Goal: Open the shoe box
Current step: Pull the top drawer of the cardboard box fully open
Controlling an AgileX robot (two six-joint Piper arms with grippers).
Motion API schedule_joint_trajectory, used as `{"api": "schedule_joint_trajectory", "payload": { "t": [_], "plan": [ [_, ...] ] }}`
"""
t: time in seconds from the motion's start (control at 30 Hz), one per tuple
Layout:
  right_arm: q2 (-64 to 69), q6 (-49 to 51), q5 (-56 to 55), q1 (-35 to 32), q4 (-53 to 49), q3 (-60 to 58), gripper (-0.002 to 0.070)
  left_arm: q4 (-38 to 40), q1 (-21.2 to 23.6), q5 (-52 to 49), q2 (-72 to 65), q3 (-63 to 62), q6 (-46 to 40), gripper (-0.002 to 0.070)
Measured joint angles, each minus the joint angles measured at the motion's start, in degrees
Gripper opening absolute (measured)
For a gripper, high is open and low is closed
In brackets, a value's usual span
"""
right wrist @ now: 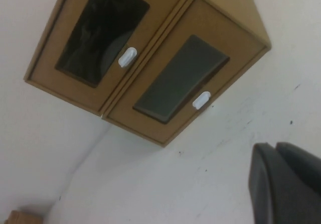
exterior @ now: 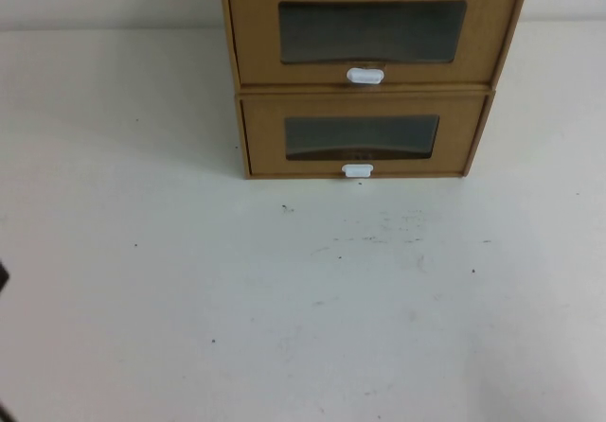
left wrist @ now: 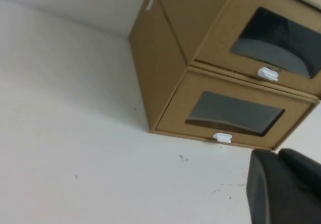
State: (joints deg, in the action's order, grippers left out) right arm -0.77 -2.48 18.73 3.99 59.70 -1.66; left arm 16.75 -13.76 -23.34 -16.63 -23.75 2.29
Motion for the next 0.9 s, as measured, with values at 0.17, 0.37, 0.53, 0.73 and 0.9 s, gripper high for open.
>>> {"api": "schedule_joint_trajectory", "payload": {
  "t": [0.17, 0.37, 0.53, 0.73, 0.9],
  "plan": [
    [0.00, 0.10, -0.60, 0.00, 1.11, 0.00, -0.0018, -2.33, -2.26, -11.14, -20.51, -25.96, -13.99, -0.0006],
    [0.00, 0.10, -0.63, 0.00, -4.04, 0.00, -0.0018, -1.21, -2.39, -20.82, -42.64, -57.24, -24.84, -0.0006],
    [0.00, 0.10, -0.43, 0.00, -4.93, 0.00, -0.0018, -0.53, -2.39, -25.47, -59.40, -82.17, -26.75, -0.0006],
    [0.00, 0.10, 0.17, 0.00, -6.54, 0.00, -0.0018, 8.80, 0.07, -32.62, -79.79, -105.85, -26.71, -0.0006],
    [0.00, 0.10, 1.36, 0.00, -7.35, 0.00, -0.0018, 20.60, 1.79, -33.29, -92.90, -117.96, -29.01, -0.0006]
  ]
}}
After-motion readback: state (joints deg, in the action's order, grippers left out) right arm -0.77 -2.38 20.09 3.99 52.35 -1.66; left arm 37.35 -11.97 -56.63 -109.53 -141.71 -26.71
